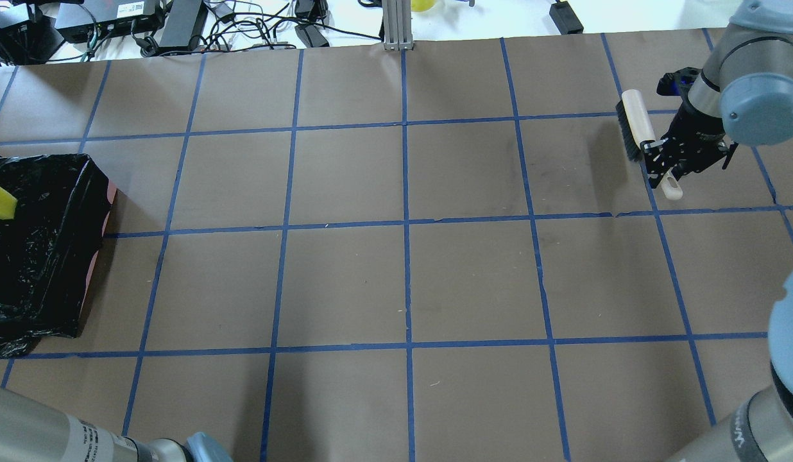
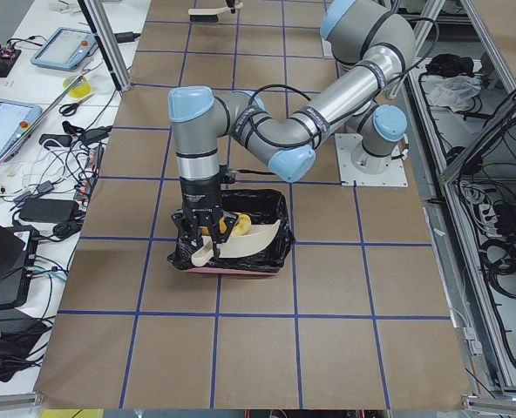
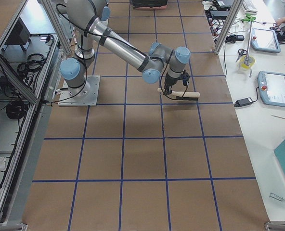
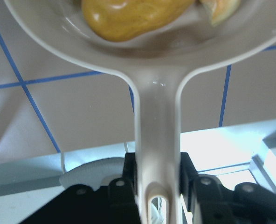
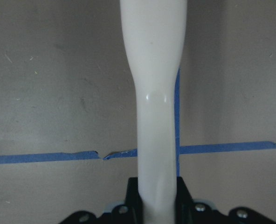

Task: Sweep and dump trash into bin
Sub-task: 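Tip the dustpan with the left gripper to dump the trash into the bin, then set the dustpan down with the left gripper while the right lowers the brush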

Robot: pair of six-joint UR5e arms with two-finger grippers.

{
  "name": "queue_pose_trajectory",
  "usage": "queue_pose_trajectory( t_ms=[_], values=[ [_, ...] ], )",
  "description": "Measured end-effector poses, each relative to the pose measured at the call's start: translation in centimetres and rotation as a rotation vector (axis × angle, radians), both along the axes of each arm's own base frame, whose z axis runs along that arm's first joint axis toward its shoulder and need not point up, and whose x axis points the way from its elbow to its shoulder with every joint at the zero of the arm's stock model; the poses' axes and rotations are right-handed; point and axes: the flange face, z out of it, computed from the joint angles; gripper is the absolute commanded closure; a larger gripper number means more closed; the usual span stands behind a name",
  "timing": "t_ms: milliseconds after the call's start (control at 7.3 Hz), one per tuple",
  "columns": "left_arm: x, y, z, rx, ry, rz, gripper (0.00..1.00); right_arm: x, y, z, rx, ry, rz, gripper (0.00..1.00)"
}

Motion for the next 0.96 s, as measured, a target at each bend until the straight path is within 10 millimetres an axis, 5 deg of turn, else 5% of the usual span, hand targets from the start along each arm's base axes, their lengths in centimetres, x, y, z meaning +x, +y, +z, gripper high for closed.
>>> queue_pose_trajectory(
  t_ms=[685,822,959],
  values=[
    [-5.8,-2.6,0.6,-0.122,0.107,-0.124,1.00,0.5,1.4,-1.9,0.042,-0.012,0.003,1.00],
    [-7.1,-3.1,0.3,-0.179,0.199,-0.116,1.00,0.5,1.5,-1.9,0.041,-0.009,0.004,0.90],
    [-8.5,-3.7,-0.4,-0.230,0.295,-0.057,1.00,0.5,1.5,-1.9,0.043,-0.007,0.005,0.55]
  ],
)
